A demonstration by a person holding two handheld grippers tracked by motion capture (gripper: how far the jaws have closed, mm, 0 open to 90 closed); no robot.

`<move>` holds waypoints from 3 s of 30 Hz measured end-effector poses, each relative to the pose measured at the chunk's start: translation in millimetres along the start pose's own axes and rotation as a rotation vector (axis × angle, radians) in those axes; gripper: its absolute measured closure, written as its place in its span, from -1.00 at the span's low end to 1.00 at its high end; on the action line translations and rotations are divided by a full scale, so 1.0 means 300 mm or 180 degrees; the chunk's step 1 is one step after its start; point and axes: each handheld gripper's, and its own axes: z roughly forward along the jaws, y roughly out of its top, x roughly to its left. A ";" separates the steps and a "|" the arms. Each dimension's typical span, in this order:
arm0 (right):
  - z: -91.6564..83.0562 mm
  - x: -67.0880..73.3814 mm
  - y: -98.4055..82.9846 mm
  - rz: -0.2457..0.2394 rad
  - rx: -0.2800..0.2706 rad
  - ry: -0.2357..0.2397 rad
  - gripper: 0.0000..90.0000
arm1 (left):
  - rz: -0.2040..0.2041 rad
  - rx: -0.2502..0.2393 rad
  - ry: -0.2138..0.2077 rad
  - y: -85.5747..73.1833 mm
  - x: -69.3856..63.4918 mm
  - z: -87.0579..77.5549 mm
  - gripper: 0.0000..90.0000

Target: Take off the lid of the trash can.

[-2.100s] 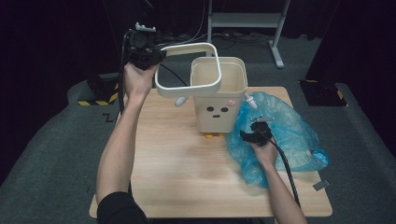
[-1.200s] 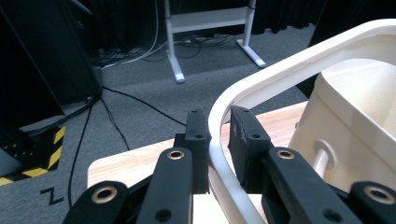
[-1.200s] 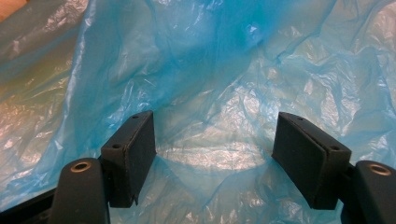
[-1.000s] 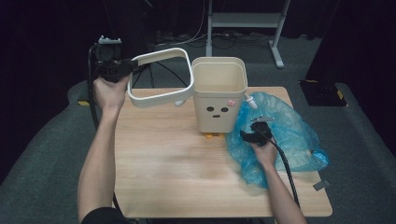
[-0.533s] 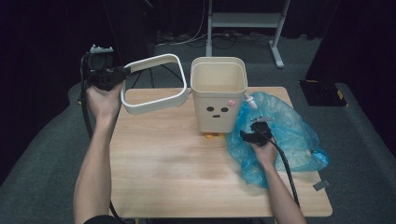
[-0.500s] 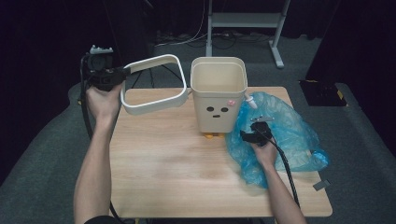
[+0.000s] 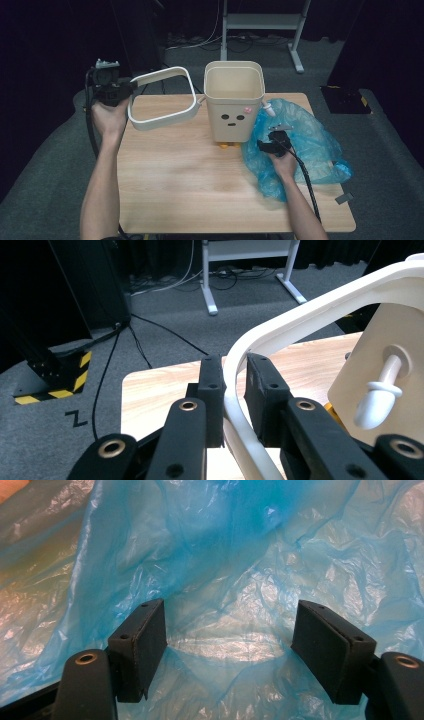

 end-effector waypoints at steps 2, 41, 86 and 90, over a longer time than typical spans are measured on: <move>0.000 0.001 0.000 0.0006 0.0002 -0.0001 -0.35 | -0.0049 0.0014 -0.0003 -0.021 0.012 0.006 0.73; 0.000 0.000 0.000 -0.0003 0.0000 -0.0001 -0.35 | -0.0279 0.0216 0.0106 -0.265 0.076 0.102 0.73; -0.001 0.002 -0.001 0.0005 -0.0003 -0.0009 -0.35 | -0.0324 0.0394 0.0119 -0.402 0.061 0.226 0.73; -0.001 0.002 -0.001 0.0004 -0.0003 -0.0010 -0.35 | -0.0344 0.0402 0.0091 -0.416 0.054 0.247 0.73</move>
